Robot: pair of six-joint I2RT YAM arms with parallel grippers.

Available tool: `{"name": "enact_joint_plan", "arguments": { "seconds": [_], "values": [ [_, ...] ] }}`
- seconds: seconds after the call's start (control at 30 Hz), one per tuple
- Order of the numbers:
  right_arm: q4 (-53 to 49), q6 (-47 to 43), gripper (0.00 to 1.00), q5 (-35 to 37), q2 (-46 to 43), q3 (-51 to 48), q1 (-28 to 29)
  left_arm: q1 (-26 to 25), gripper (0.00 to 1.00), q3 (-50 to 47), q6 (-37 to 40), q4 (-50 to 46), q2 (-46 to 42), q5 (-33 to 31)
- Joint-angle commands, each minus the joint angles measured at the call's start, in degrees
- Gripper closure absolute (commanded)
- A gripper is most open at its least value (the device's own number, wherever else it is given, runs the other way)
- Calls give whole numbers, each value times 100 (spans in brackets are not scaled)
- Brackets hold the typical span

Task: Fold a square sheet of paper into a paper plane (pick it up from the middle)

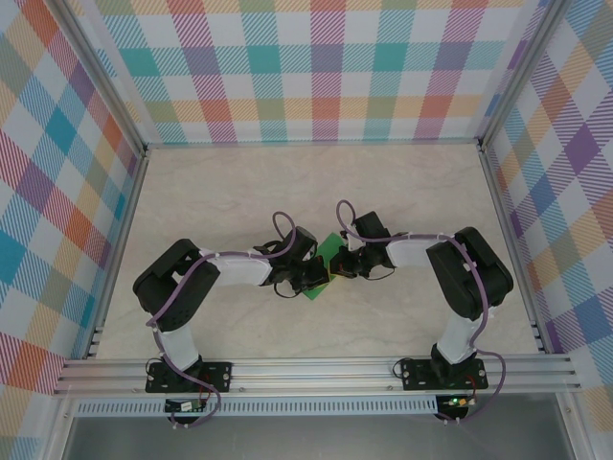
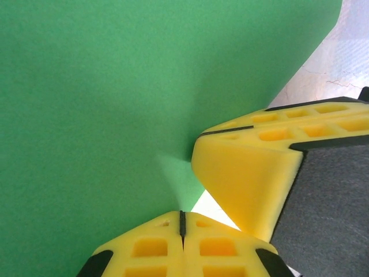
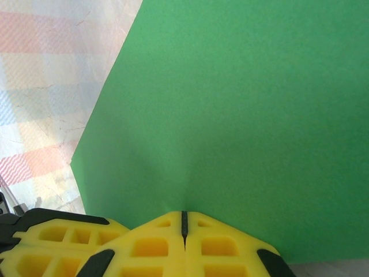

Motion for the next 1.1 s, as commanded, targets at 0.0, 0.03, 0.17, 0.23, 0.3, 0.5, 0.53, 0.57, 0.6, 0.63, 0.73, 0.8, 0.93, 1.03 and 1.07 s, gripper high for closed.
{"name": "enact_joint_plan", "arguments": {
  "seconds": [0.0,0.03,0.17,0.23,0.3,0.5,0.53,0.57,0.6,0.63,0.73,0.8,0.93,1.03,1.07],
  "values": [
    [65,-18,100,-73,-235,-121,-14,-70,100,-72,50,-158,72,-45],
    [63,-25,100,-84,-234,-136,-14,-68,100,-68,37,-173,86,-58],
    [109,-43,100,-107,-178,-219,-22,-67,100,-69,39,-240,117,-128],
    [106,-32,100,-74,-154,-242,-22,-62,100,-76,41,-273,127,-155],
    [59,-25,100,10,-129,-238,-29,-68,100,-78,41,-303,133,-180],
    [-154,-60,100,286,56,-89,-164,-65,100,-51,51,-541,160,-234],
    [-155,-68,100,320,78,-73,-214,-67,100,-60,50,-595,163,-246],
    [-162,-85,100,341,96,-53,-295,-64,100,-70,50,-651,163,-259],
    [-163,-99,100,369,114,-34,-374,-67,100,-81,48,-671,156,-261],
    [-172,-116,100,392,151,1,-456,-63,100,-102,50,-710,147,-269],
    [-210,-144,100,429,263,127,-751,-55,100,-116,75,-837,143,-296],
    [-262,-157,100,453,349,242,-936,-62,100,-136,77,-862,136,-305],
    [-481,-149,100,634,452,483,-1289,-59,100,-173,76,-895,128,-318],
    [-672,-134,100,779,473,625,-1526,-57,100,-199,86,-893,127,-314],
    [-719,-148,100,803,462,669,-1602,-62,100,-187,97,-901,124,-322]
  ]
}}
